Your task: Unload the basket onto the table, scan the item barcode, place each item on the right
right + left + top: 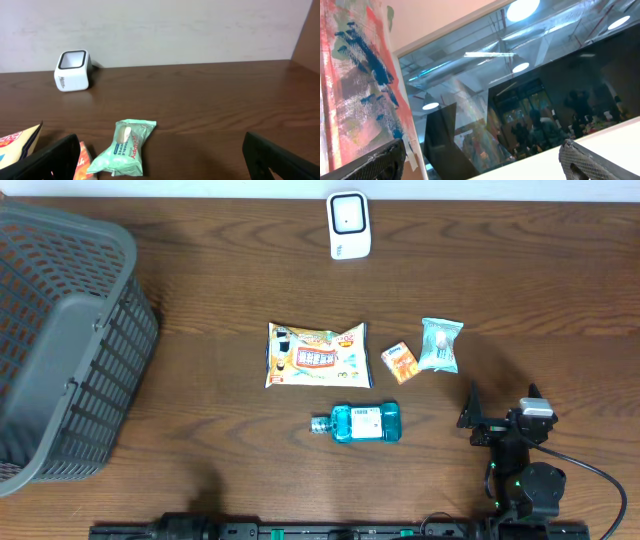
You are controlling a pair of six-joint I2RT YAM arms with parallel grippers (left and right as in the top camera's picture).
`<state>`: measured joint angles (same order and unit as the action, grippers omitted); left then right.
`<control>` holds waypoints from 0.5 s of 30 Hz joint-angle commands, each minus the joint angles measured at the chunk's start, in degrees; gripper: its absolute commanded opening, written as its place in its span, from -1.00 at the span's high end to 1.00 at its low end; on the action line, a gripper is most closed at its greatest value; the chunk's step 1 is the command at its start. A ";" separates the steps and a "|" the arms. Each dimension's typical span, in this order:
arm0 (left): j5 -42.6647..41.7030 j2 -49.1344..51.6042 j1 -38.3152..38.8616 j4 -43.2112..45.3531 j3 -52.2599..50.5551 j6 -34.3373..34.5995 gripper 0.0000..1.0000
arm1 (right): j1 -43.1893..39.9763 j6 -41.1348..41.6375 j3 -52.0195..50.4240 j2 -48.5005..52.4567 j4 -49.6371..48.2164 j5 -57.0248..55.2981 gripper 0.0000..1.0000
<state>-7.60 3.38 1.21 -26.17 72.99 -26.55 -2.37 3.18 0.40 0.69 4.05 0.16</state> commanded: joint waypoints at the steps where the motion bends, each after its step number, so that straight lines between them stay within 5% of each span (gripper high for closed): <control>1: -1.01 -1.09 0.22 0.09 -0.37 0.96 -0.96 | 0.07 -0.70 -0.09 -0.31 0.22 -0.50 -0.99; 10: -0.98 -3.19 0.22 -0.11 -0.07 0.94 -0.96 | 0.07 -0.31 -0.09 -0.31 0.22 -0.31 -0.98; 15: -0.98 -3.19 0.22 0.04 -0.07 0.94 -0.96 | 0.09 13.35 -0.09 -0.31 0.00 3.04 -0.98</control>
<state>-7.66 0.69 1.23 -26.46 72.73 -26.55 -2.37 7.03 0.40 0.69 4.01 1.08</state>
